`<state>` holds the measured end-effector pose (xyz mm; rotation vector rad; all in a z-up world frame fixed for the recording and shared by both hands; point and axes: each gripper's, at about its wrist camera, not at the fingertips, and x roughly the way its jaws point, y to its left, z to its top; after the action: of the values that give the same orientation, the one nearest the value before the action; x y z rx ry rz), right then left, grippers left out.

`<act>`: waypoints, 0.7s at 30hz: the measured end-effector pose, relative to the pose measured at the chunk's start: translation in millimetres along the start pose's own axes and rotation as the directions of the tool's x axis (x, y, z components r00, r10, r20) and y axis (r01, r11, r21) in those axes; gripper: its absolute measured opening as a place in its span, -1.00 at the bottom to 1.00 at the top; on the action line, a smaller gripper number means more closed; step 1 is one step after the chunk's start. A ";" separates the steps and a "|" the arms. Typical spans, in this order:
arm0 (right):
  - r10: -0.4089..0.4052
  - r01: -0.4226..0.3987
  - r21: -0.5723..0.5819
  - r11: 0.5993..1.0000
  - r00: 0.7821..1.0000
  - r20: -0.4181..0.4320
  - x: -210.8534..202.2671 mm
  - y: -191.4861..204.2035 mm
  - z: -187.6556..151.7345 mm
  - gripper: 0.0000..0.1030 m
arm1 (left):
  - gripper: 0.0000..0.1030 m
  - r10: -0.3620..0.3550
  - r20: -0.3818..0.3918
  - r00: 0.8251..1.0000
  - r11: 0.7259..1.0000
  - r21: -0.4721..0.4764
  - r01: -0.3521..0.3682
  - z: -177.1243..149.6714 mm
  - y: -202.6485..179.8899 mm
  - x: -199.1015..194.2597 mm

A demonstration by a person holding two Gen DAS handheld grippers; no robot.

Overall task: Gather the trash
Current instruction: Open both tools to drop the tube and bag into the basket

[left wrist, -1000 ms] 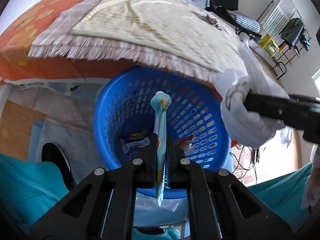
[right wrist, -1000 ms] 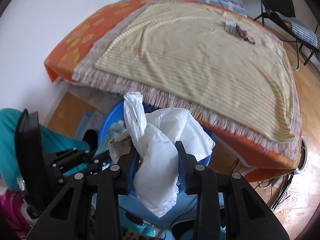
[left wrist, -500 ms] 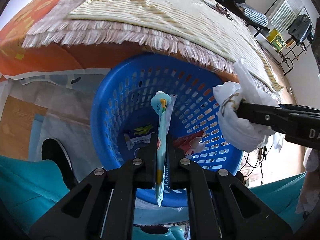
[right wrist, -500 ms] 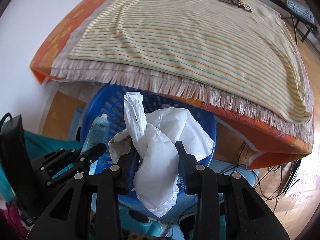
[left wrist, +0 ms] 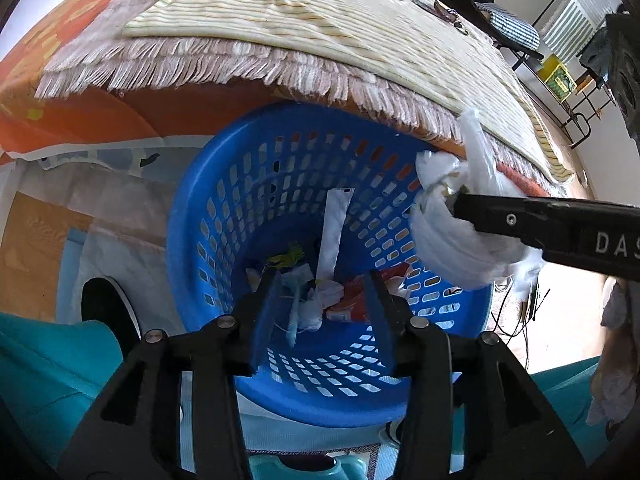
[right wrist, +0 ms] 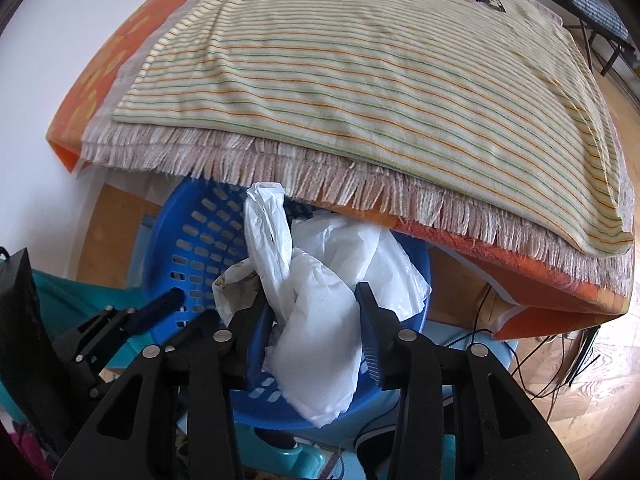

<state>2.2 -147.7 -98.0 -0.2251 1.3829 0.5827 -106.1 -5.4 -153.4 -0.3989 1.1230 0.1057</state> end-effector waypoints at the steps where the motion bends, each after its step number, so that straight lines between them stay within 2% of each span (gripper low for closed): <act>1: 0.003 -0.003 0.003 1.000 1.000 0.000 -0.4 -1.4 0.5 -0.23 | -0.16 0.001 0.000 1.000 1.000 0.004 -0.001 -0.1 -1.1 0.2; 21: -0.033 0.033 -0.002 0.999 0.998 0.052 -18.5 -10.5 -3.6 -0.21 | -0.16 0.027 0.012 1.000 1.000 -0.008 -0.027 0.6 1.3 1.2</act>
<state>3.2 -163.0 -82.8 -0.2332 1.3254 0.5597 -105.5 -4.0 -154.6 -0.3898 1.1164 0.1358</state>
